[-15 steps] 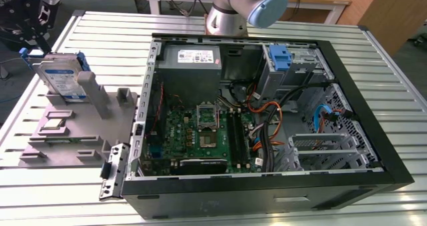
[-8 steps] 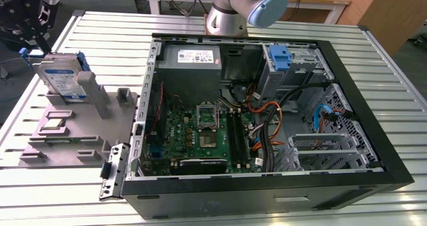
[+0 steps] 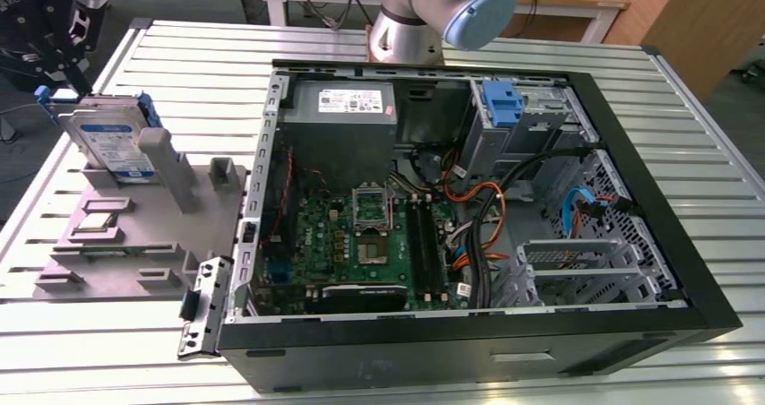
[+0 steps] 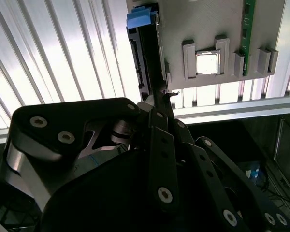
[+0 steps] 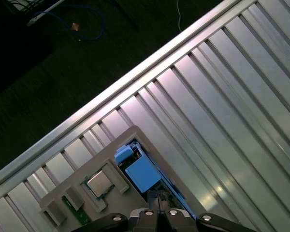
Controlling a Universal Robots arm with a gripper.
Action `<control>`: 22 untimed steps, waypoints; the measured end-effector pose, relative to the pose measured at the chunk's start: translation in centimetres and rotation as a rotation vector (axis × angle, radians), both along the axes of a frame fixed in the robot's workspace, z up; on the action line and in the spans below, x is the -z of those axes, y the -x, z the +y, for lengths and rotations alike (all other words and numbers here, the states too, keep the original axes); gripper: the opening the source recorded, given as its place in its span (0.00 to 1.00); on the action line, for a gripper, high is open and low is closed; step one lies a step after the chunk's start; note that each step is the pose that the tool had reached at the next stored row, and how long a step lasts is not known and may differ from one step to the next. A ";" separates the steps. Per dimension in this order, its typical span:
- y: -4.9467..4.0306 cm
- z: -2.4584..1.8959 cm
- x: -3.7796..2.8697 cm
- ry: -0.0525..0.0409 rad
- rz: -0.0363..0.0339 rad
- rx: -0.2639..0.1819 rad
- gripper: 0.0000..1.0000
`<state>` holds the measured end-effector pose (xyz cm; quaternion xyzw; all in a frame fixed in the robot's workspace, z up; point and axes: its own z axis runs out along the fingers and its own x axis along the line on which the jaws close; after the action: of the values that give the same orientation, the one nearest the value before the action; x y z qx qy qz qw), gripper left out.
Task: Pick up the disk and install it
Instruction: 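Pick up the disk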
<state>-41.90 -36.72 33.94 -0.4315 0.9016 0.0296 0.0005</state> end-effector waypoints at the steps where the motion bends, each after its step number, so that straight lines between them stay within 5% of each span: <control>1: 0.00 0.00 0.00 0.0000 0.0000 -0.007 0.10; 22: 0.00 0.00 0.29 0.0000 0.0000 -0.385 0.10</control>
<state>-41.89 -36.72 33.64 -0.5960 0.8024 0.0292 -0.0052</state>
